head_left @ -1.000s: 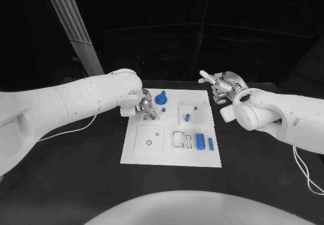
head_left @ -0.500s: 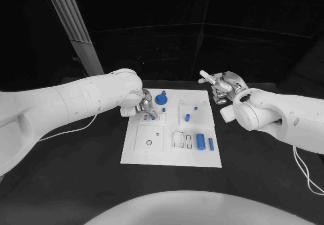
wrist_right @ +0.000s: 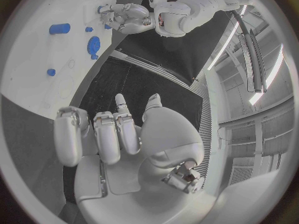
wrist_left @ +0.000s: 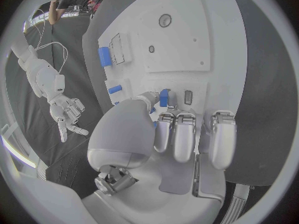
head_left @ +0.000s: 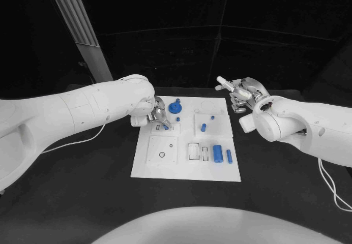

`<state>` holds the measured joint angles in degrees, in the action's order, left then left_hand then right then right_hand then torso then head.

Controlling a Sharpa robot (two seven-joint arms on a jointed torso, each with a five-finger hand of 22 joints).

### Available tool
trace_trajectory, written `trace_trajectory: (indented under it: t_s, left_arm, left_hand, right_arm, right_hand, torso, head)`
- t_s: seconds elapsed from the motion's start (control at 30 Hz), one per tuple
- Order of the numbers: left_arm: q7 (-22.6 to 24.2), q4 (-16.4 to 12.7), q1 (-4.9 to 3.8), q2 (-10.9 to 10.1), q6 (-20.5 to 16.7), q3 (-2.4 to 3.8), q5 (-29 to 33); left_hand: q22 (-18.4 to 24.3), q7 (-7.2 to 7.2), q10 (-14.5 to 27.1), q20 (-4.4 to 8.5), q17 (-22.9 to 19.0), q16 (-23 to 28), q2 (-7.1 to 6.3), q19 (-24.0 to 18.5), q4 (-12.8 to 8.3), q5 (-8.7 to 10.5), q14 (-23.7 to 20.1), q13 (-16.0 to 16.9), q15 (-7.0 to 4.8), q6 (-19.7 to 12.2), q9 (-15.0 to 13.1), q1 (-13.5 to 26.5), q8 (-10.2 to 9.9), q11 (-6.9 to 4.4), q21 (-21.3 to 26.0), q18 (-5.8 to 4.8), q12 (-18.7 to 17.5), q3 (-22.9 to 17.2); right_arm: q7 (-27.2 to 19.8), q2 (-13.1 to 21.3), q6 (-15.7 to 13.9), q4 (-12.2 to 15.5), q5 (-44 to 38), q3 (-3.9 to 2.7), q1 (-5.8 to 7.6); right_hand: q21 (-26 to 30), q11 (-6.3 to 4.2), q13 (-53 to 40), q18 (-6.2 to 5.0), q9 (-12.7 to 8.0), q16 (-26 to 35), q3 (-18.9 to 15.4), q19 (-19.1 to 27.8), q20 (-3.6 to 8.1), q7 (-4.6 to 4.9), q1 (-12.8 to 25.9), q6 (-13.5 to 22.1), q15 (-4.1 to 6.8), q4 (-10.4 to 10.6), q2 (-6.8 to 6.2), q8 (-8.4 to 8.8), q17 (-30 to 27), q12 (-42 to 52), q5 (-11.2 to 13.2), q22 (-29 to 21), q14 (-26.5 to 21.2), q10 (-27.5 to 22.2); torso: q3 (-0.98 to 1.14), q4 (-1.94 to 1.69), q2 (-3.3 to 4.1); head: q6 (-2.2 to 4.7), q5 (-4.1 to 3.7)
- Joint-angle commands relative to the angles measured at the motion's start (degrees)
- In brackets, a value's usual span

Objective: Assemble the parts on the task board

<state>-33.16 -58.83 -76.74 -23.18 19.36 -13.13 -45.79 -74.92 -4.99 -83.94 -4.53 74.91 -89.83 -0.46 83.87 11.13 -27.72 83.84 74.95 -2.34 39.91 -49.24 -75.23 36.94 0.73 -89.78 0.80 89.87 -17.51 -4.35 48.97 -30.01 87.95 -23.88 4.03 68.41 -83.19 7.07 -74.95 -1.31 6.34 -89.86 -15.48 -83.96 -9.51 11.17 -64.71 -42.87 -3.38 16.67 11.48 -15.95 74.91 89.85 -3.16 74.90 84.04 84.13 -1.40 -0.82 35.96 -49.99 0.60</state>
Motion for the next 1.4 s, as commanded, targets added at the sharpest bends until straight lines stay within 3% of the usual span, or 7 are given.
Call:
trace_trajectory:
  t_s: [0.03,0.4,1.4]
  left_arm:
    - [-1.08,0.0,0.43,-0.13,0.76,-0.27,-0.47]
    - [0.55,-0.45,0.43,-0.31,-0.62,-0.27,-5.76]
    - [0.67,-0.86,0.45,-0.52,-0.53,-0.27,-6.36]
  left_hand:
    - [-15.04,0.58,-6.06,-0.19,15.09,-0.17,0.13,6.03,-2.63,0.27,6.16,15.05,0.2,-0.46,-0.1,-0.39,0.32,0.25,-0.15,-0.77,0.13,-2.9]
    - [-15.07,0.62,-6.06,-0.2,15.09,-0.17,-0.13,6.11,-2.96,0.45,6.16,15.05,0.19,-0.4,-0.23,-0.54,0.5,0.25,-0.21,-0.79,0.13,-2.98]
    - [-15.08,0.63,-6.06,-0.19,15.09,-0.17,-0.26,6.13,-3.07,0.52,6.16,15.05,0.17,-0.31,-0.29,-0.54,0.61,0.23,-0.22,-0.8,0.13,-2.99]
  right_arm:
    - [-0.32,-0.03,0.3,0.04,-0.13,-0.02,0.08]
    - [-0.3,-0.07,0.28,-0.01,-0.13,-0.02,0.07]
    - [-0.3,-0.16,0.31,-0.06,-0.13,-0.02,0.04]
  right_hand:
    - [-0.24,0.3,-15.05,-0.58,0.08,-0.14,-0.31,-1.06,-0.33,0.49,-0.18,0.27,-0.29,-0.03,0.41,-0.36,15.09,0.15,0.29,12.5,5.96,5.87]
    - [-0.24,0.3,-15.05,-0.58,0.08,-0.14,-0.31,-1.06,-0.33,0.49,-0.18,0.27,-0.29,-0.03,0.41,-0.36,15.09,0.15,0.29,12.5,5.96,5.87]
    - [-0.23,0.29,-15.05,-0.58,0.1,-0.14,-0.47,-1.06,-0.32,0.49,-0.2,0.41,-0.28,-0.03,0.57,-0.55,15.09,0.15,0.29,12.5,5.96,5.87]
  torso:
    - [0.0,0.0,0.02]
    - [-0.01,0.02,0.01]
    - [0.01,0.05,0.01]
  head:
    - [-0.01,-0.02]
    - [-0.01,0.0]
    - [-0.01,0.04]
